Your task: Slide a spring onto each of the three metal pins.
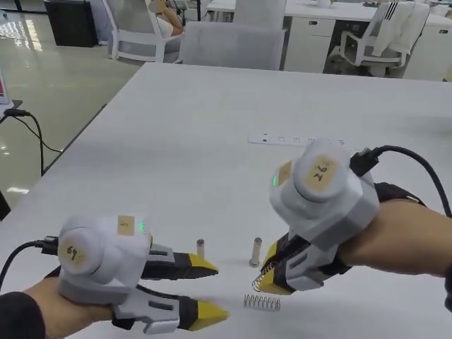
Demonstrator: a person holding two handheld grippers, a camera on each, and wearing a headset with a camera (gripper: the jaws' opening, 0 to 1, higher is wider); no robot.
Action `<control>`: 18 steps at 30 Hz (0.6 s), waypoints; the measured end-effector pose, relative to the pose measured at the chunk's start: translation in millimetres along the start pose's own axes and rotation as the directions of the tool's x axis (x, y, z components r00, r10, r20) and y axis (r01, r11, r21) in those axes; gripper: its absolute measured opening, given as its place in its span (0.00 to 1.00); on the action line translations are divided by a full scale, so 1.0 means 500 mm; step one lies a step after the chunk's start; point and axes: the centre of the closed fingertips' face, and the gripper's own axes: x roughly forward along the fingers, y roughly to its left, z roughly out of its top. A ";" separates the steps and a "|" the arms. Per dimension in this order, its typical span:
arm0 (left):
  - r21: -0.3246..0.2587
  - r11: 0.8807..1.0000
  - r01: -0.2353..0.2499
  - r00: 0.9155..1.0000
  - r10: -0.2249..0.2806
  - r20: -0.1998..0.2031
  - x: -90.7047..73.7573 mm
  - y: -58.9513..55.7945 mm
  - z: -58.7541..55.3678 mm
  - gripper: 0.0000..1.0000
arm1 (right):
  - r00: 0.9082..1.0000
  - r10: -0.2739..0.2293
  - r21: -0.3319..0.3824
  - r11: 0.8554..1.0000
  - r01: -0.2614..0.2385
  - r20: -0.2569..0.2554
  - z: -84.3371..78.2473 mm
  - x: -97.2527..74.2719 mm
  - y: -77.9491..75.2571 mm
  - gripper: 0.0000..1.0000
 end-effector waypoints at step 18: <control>-0.069 0.993 -0.097 0.995 0.099 0.030 -0.049 0.020 -0.022 0.44 | 0.998 -0.050 0.044 0.998 0.051 -0.027 -0.039 -0.050 -0.039 0.08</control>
